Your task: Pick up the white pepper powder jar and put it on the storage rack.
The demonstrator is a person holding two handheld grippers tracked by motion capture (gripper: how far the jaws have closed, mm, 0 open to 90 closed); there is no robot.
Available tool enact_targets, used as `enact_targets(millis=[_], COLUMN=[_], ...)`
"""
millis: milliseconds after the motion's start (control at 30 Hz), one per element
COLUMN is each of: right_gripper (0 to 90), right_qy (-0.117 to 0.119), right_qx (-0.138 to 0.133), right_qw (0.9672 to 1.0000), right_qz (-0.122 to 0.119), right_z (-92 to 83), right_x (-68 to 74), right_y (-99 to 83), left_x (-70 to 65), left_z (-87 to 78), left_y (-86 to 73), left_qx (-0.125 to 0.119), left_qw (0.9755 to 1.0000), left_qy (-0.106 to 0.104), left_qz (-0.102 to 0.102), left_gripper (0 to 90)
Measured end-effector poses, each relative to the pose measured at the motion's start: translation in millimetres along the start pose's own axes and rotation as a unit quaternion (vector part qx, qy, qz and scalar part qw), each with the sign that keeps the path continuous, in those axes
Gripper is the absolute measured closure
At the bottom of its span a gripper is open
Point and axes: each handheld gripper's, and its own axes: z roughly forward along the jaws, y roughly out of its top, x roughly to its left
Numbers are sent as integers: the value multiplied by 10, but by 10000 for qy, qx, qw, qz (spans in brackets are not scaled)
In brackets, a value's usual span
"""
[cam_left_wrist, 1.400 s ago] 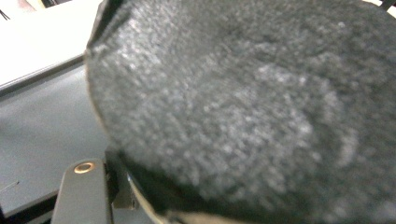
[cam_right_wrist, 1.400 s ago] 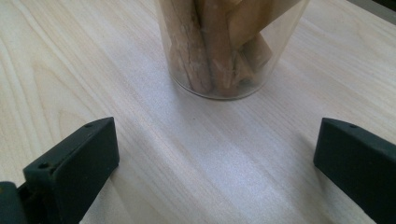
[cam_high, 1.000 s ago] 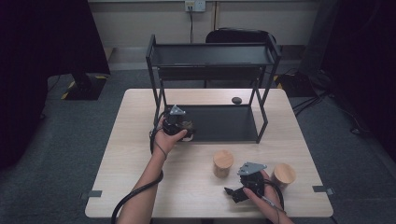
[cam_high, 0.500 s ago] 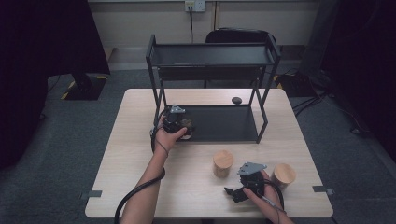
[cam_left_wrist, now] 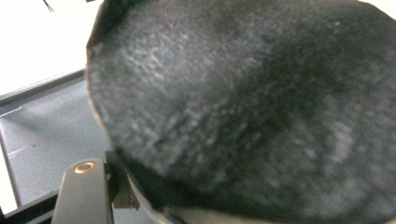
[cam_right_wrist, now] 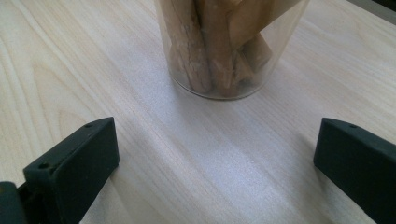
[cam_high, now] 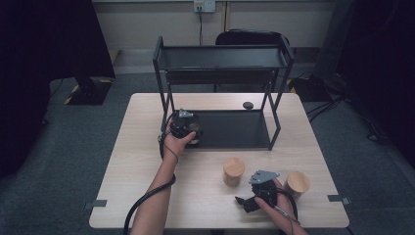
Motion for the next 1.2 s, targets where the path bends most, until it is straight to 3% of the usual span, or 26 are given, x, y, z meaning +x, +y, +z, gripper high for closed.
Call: enact_targets(millis=[600, 1200], right_gripper=[0, 0], right_qy=[0, 0], right_qx=[-2, 0], right_qw=[10000, 10000], right_qz=[2, 3], right_z=[0, 0], right_x=[0, 0], right_y=[0, 0], left_x=[30, 42], left_z=[91, 196], left_y=[21, 26], left_qx=[52, 47], left_qw=[9996, 9992], left_qy=[272, 403], left_qz=[47, -5], left_gripper=[306, 307])
